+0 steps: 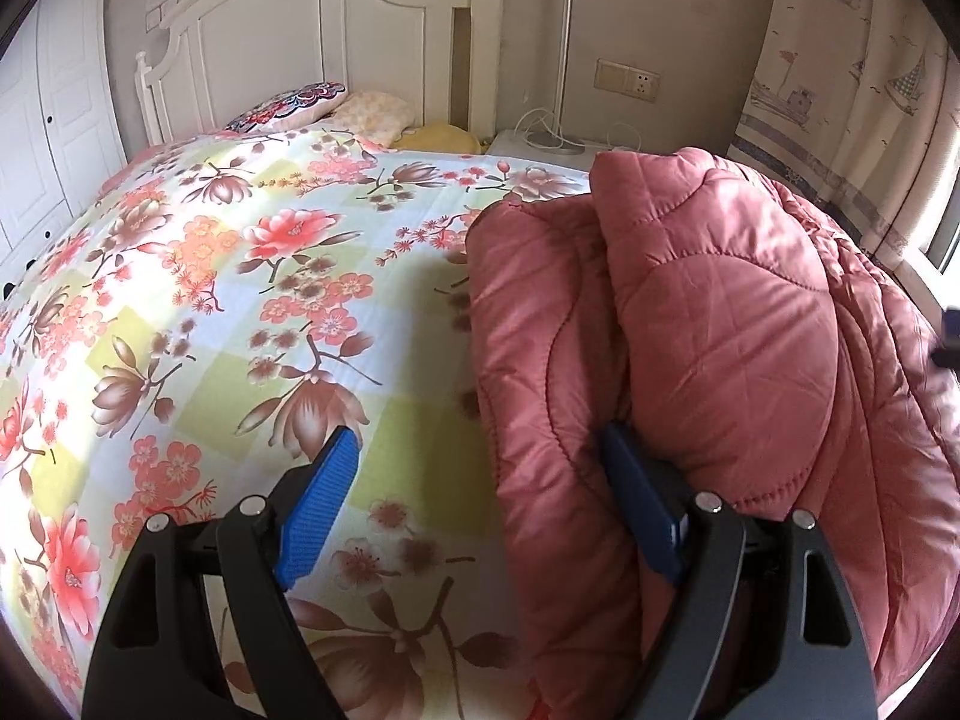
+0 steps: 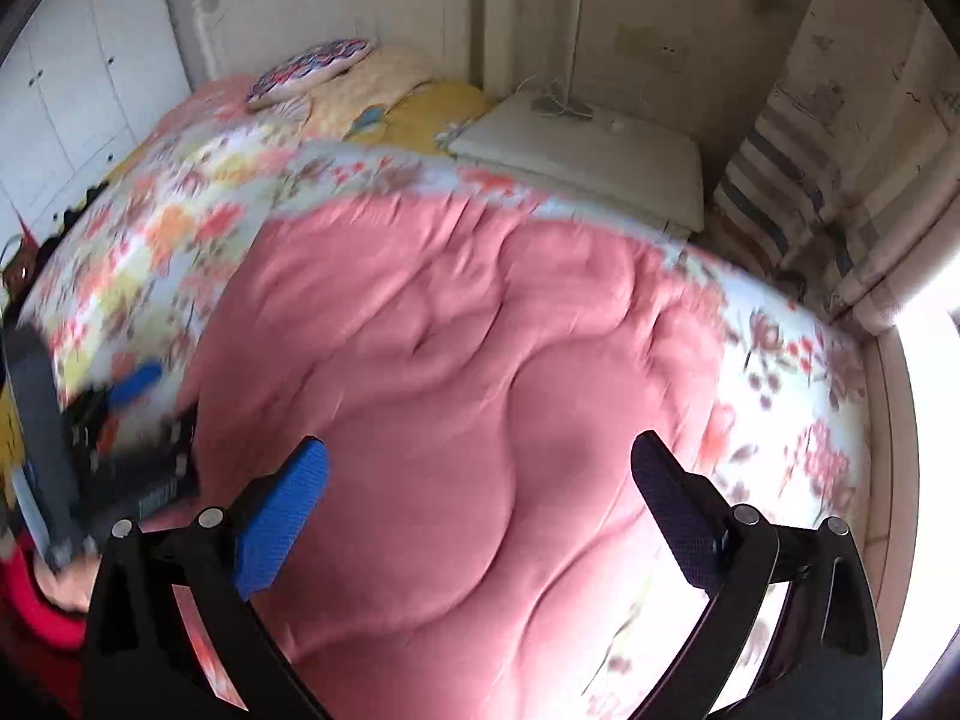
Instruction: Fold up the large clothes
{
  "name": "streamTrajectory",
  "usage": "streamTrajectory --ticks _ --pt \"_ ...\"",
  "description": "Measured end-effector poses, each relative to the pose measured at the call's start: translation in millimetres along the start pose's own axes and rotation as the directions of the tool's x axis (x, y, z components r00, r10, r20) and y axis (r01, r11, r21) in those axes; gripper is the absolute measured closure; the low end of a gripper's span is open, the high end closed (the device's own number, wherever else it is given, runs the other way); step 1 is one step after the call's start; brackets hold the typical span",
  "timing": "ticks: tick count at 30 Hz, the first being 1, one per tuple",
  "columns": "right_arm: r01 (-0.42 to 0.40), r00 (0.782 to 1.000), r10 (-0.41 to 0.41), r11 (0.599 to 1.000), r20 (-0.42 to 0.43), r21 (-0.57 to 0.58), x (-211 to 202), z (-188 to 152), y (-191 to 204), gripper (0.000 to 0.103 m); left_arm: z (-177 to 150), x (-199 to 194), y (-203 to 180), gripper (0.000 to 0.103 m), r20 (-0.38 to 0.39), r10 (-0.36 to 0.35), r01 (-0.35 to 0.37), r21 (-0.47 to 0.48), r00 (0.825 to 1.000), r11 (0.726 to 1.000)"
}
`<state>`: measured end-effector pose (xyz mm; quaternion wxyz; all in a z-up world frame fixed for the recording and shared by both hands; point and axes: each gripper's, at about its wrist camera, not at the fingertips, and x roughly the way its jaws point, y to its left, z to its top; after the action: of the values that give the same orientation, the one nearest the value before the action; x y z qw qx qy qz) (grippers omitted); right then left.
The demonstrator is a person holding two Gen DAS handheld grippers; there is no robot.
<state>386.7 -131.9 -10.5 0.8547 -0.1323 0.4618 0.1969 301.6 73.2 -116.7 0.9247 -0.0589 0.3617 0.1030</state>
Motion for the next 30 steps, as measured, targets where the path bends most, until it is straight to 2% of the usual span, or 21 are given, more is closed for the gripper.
streamTrajectory --ticks 1,4,6,9,12,14,15,16,17,19,20,23,24,27,30 --pt "0.006 0.999 -0.006 1.000 -0.040 0.004 14.6 -11.8 3.3 0.004 0.0 -0.3 -0.4 0.020 0.001 -0.003 0.003 0.000 1.000 1.000" --pt "0.018 1.000 -0.018 0.999 -0.009 0.029 31.8 -27.8 3.3 0.004 7.1 -11.9 0.6 0.023 0.006 -0.004 0.004 0.007 1.000 1.000" --pt "0.021 1.000 -0.021 0.999 -0.003 0.031 25.4 -27.6 2.3 0.004 17.8 -36.8 0.4 0.022 0.065 -0.030 0.030 0.003 0.997 1.000" --pt "0.018 1.000 -0.019 0.999 0.024 0.039 23.9 -30.2 3.1 0.004 47.2 -74.2 -12.5 0.018 0.152 -0.085 0.081 0.032 0.985 0.996" --pt "0.020 0.999 -0.022 0.999 0.031 0.042 23.7 -32.7 3.4 0.004 76.9 -75.6 -31.6 0.018 0.179 -0.096 0.085 0.071 0.979 0.994" --pt "0.024 0.999 -0.025 0.999 0.027 0.039 23.7 -32.1 5.9 0.004 93.1 -54.2 -46.9 0.018 0.138 -0.088 0.072 0.118 0.987 0.990" --pt "0.023 0.999 -0.024 0.999 0.024 0.040 24.3 -31.3 6.0 0.004 98.0 -33.8 -56.4 0.018 0.081 -0.098 0.085 0.152 0.992 0.985" --pt "0.022 1.000 -0.023 0.999 0.021 0.038 24.8 -31.0 5.5 0.004 98.9 -13.6 -63.3 0.018 0.030 -0.081 0.074 0.178 0.996 0.981" --pt "0.022 1.000 -0.023 0.999 0.020 0.037 24.4 -31.8 5.4 0.004 96.1 10.4 -70.6 0.019 -0.028 -0.035 0.040 0.217 0.999 0.975" --pt "0.022 1.000 -0.023 0.999 0.015 0.032 25.0 -30.5 6.0 0.004 90.0 46.0 -70.1 0.017 -0.103 -0.010 0.033 0.228 0.995 0.973" --pt "0.026 1.000 -0.027 0.999 0.015 0.025 25.1 -29.5 7.7 0.004 87.9 52.1 -69.8 0.017 -0.109 -0.019 0.043 0.228 0.994 0.973" --pt "0.043 0.999 -0.043 0.999 0.006 0.015 27.0 -28.9 10.4 0.004 91.6 45.4 -71.2 0.020 -0.101 -0.020 0.044 0.248 0.995 0.968" --pt "0.040 0.999 -0.040 0.999 0.006 0.018 26.8 -28.9 9.7 0.004 96.2 34.8 -69.7 0.024 -0.101 -0.042 0.065 0.238 0.994 0.969" --pt "0.023 1.000 -0.023 0.999 0.011 0.028 25.4 -30.0 6.3 0.004 99.4 4.4 -64.3 0.024 -0.087 -0.111 0.126 0.205 0.990 0.971" --pt "0.016 1.000 -0.017 0.999 0.021 0.035 25.1 -31.6 4.9 0.004 88.1 -12.9 -64.3 0.020 -0.066 -0.078 0.091 0.219 0.995 0.971"
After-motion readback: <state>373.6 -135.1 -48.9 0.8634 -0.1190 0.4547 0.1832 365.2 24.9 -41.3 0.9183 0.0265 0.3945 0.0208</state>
